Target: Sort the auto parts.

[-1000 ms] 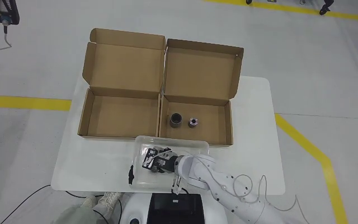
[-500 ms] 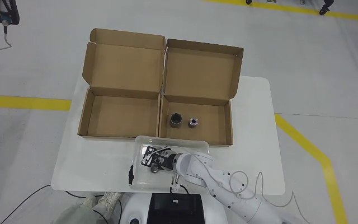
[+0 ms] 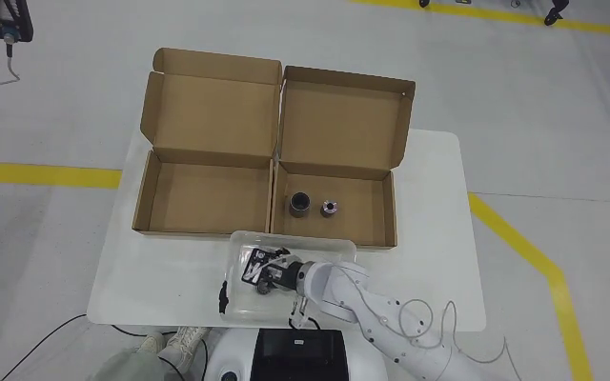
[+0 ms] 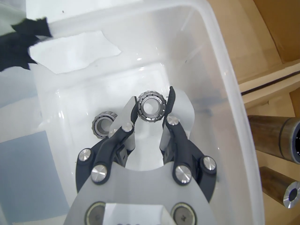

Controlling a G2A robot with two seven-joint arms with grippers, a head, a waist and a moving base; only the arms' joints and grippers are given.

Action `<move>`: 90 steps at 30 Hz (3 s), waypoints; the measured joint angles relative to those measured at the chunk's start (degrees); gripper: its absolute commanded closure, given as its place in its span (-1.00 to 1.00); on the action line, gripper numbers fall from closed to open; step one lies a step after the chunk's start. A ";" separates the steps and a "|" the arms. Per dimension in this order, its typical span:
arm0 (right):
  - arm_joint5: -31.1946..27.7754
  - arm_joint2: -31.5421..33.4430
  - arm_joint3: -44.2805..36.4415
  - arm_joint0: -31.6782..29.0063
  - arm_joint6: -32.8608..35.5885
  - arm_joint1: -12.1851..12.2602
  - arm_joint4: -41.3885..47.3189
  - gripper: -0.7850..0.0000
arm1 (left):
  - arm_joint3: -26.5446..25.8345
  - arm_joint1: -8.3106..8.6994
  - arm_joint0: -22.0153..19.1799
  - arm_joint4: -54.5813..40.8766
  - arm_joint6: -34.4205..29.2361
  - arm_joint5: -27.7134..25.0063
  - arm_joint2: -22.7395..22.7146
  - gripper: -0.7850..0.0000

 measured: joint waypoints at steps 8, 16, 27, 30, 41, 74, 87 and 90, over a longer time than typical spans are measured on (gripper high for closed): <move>-8.91 5.30 0.42 -4.80 -23.60 2.25 2.01 1.00 | 0.00 0.00 0.00 0.00 0.00 0.00 0.00 -1.00; -15.41 6.57 3.04 -5.03 -46.61 2.89 0.38 1.00 | 0.00 0.00 0.00 0.00 0.00 0.00 0.00 -1.00; -14.17 8.59 -0.35 -2.36 -61.27 2.67 -0.71 1.00 | 0.00 0.00 0.00 0.00 0.00 0.00 0.00 -1.00; -13.72 9.62 -3.89 -1.96 -60.86 2.82 -1.35 1.00 | 0.00 0.00 0.00 0.00 0.00 0.00 0.00 -1.00; -13.32 12.68 -14.24 0.74 -51.69 2.89 0.85 1.00 | 0.00 0.00 0.00 0.00 0.00 0.00 0.00 -1.00; -5.24 10.28 -16.91 1.54 -29.79 1.65 -0.34 1.00 | 0.00 0.00 0.00 0.00 0.00 0.00 0.00 -1.00; -3.25 8.68 -3.82 7.27 -23.01 -0.35 5.79 1.00 | 0.00 0.00 0.00 0.00 0.00 0.00 0.00 -1.00; -3.61 6.75 1.08 10.13 -22.17 -1.50 8.38 1.00 | 0.00 0.00 0.00 0.00 0.00 0.00 0.00 -1.00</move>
